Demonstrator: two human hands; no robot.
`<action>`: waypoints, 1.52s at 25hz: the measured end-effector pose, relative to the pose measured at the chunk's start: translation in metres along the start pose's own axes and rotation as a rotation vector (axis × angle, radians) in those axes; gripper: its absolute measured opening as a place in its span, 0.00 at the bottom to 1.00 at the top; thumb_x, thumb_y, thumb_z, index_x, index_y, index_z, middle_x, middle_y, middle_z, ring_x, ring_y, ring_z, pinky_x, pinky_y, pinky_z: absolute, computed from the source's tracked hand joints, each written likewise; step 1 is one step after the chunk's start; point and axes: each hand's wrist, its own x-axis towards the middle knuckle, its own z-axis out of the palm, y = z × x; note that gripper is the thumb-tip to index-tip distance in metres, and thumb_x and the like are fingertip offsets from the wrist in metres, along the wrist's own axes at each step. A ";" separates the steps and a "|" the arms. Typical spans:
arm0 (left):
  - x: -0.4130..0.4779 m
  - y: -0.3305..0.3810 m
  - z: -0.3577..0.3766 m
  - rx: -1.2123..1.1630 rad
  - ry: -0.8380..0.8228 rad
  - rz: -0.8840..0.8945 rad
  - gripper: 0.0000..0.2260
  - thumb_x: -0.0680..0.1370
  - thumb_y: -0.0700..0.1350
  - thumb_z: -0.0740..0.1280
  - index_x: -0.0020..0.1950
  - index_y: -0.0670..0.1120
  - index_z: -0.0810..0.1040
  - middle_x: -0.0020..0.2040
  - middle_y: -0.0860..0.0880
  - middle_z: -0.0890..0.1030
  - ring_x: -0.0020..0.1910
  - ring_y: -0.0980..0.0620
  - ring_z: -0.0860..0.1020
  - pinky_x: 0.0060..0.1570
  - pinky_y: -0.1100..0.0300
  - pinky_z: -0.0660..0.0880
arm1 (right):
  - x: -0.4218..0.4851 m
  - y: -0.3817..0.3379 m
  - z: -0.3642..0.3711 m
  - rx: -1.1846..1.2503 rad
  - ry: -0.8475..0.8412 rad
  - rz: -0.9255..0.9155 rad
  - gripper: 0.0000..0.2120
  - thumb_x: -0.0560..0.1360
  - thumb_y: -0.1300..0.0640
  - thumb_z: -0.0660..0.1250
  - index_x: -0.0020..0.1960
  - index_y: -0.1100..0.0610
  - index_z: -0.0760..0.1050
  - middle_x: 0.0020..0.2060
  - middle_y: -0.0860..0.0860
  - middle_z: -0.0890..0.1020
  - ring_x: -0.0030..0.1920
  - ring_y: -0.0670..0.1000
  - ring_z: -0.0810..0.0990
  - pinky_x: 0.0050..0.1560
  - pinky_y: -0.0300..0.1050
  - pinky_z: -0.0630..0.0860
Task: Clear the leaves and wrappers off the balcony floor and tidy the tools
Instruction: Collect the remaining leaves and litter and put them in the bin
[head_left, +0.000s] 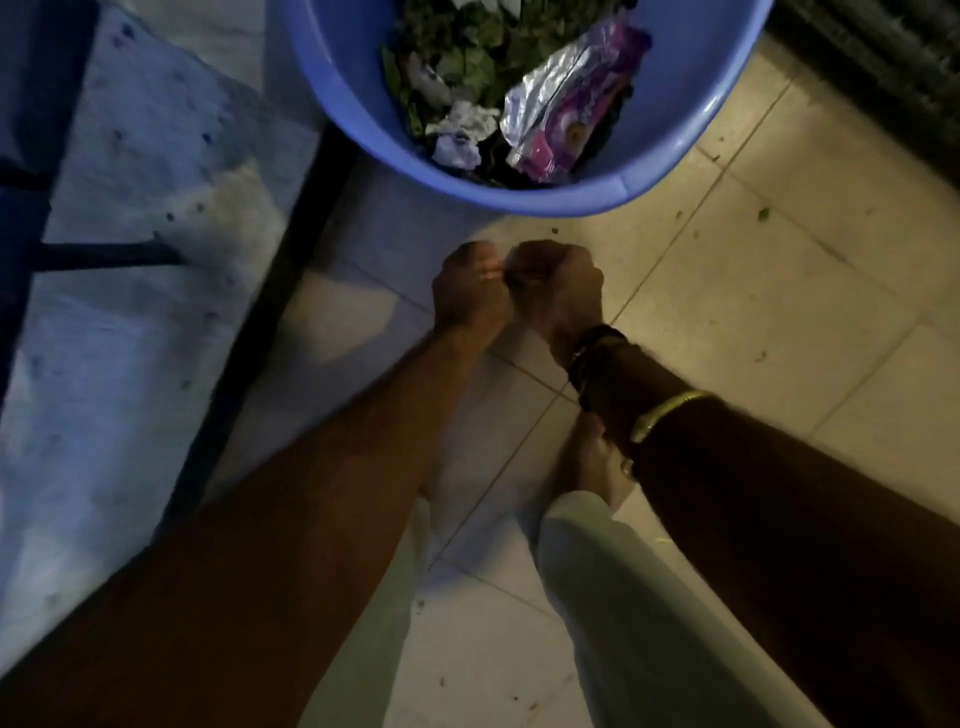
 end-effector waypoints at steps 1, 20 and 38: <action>0.002 -0.003 0.005 -0.134 0.000 -0.038 0.21 0.67 0.41 0.60 0.57 0.41 0.81 0.54 0.40 0.84 0.56 0.43 0.82 0.60 0.52 0.78 | -0.001 0.001 0.006 0.072 0.007 0.042 0.11 0.72 0.65 0.71 0.54 0.60 0.85 0.49 0.55 0.87 0.51 0.50 0.84 0.60 0.42 0.78; -0.260 0.273 -0.197 -0.272 -0.041 0.238 0.22 0.78 0.29 0.63 0.70 0.43 0.73 0.55 0.52 0.79 0.53 0.53 0.78 0.48 0.68 0.76 | -0.197 -0.243 -0.211 0.842 0.170 0.111 0.21 0.74 0.76 0.64 0.65 0.65 0.78 0.55 0.59 0.84 0.55 0.60 0.83 0.57 0.56 0.81; -0.722 0.322 -0.040 0.743 -1.022 0.747 0.09 0.79 0.39 0.65 0.57 0.47 0.81 0.46 0.45 0.85 0.39 0.53 0.80 0.36 0.59 0.76 | -0.715 -0.032 -0.427 1.517 1.156 0.407 0.08 0.78 0.64 0.69 0.56 0.57 0.82 0.47 0.55 0.84 0.44 0.53 0.83 0.41 0.48 0.81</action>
